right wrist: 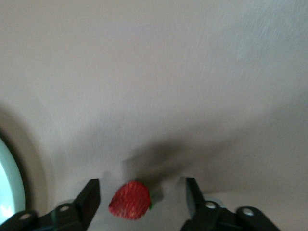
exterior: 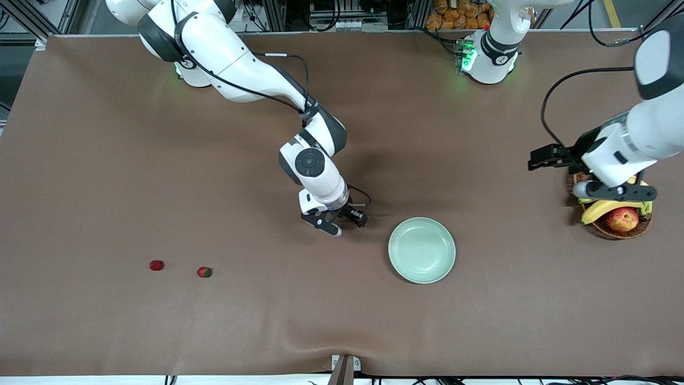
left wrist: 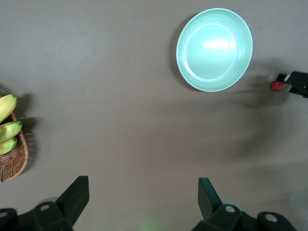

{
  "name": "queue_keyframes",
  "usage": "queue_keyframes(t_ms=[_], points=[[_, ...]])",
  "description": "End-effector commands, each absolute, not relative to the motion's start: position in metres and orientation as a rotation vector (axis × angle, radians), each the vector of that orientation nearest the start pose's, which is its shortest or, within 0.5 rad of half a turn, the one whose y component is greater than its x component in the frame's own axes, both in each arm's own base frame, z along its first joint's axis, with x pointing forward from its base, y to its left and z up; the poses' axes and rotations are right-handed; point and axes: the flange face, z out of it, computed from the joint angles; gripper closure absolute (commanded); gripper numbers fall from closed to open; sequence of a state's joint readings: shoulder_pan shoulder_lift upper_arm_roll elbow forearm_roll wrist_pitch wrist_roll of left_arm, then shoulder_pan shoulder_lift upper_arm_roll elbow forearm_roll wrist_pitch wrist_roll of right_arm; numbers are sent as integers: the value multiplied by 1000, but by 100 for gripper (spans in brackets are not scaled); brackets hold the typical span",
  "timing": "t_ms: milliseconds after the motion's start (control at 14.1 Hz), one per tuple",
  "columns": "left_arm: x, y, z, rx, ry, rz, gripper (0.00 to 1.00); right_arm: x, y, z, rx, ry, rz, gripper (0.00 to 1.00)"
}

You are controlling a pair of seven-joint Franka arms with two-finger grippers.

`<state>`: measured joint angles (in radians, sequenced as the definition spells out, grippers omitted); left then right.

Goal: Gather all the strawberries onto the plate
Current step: 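Set the strawberry beside the plate while the left gripper reaches over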

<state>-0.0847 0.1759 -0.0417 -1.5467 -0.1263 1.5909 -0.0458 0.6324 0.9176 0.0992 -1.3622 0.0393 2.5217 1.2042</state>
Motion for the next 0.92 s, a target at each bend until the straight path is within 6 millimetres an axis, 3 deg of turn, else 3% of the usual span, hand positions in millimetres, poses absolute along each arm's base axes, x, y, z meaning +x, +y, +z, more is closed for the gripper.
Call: queue_keyframes(t_ms=[0, 212, 496, 850], points=[[606, -118, 525, -3280, 73, 211, 0, 601, 458, 230, -2841, 819, -70, 0], [614, -165, 500, -3284, 49, 179, 0, 636, 388, 259, -2969, 725, -2, 0], [620, -234, 474, -3292, 17, 99, 0, 684, 271, 260, -3162, 584, -36, 0], [624, -315, 414, -3324, 60, -37, 0, 723, 154, 256, -3234, 492, -102, 0]])
